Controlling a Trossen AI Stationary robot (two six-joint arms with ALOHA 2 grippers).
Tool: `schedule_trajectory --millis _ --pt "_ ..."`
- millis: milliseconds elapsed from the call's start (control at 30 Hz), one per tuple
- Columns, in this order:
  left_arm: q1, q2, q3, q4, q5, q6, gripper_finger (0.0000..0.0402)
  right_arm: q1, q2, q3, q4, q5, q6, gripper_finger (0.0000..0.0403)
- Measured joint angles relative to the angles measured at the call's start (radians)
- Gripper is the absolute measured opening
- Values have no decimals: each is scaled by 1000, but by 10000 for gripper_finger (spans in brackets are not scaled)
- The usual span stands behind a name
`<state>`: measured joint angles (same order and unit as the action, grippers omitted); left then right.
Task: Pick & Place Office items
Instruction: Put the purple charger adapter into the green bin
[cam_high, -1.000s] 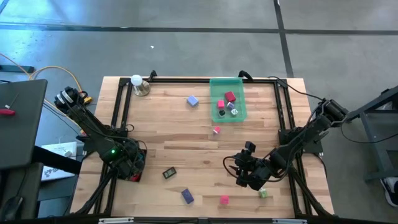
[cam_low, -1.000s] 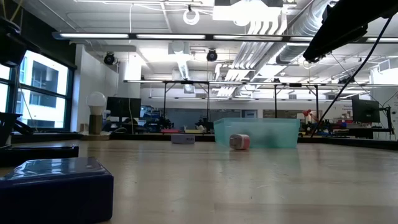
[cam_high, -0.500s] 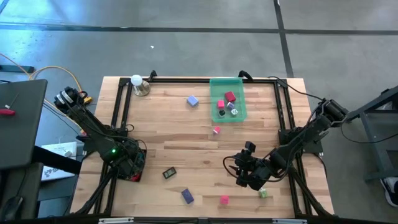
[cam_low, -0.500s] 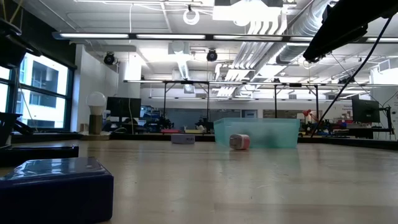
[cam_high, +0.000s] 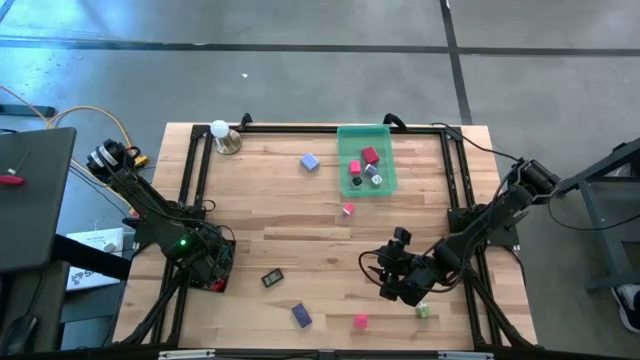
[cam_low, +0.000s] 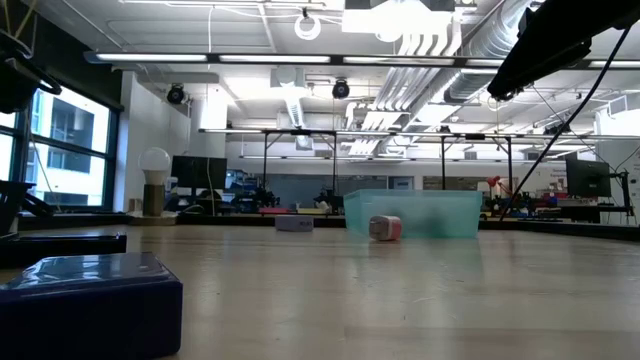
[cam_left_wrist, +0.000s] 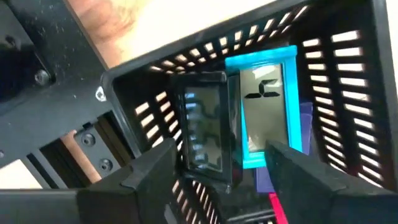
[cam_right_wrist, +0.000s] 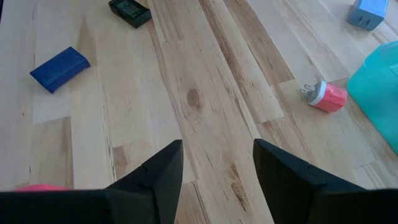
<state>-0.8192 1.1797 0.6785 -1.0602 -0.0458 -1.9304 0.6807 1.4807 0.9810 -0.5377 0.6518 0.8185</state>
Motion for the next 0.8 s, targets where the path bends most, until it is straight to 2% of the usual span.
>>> schedule_trajectory --millis 200,333,400,600,667,800 --pt "0 0 0 2 9 -37 290 0 0 0 0 0 0 183" --pt "18 -36 2 9 124 -46 296 0 0 0 0 0 0 183" --pt "27 -71 6 8 139 -57 296 0 0 0 0 0 0 183" --pt "53 -177 70 8 1 -46 296 0 0 0 0 0 0 183" --pt "66 -204 101 11 -61 -5 296 0 0 0 0 0 9 183" --pt "99 -229 176 12 -247 142 296 0 6 1 1 1 26 183"
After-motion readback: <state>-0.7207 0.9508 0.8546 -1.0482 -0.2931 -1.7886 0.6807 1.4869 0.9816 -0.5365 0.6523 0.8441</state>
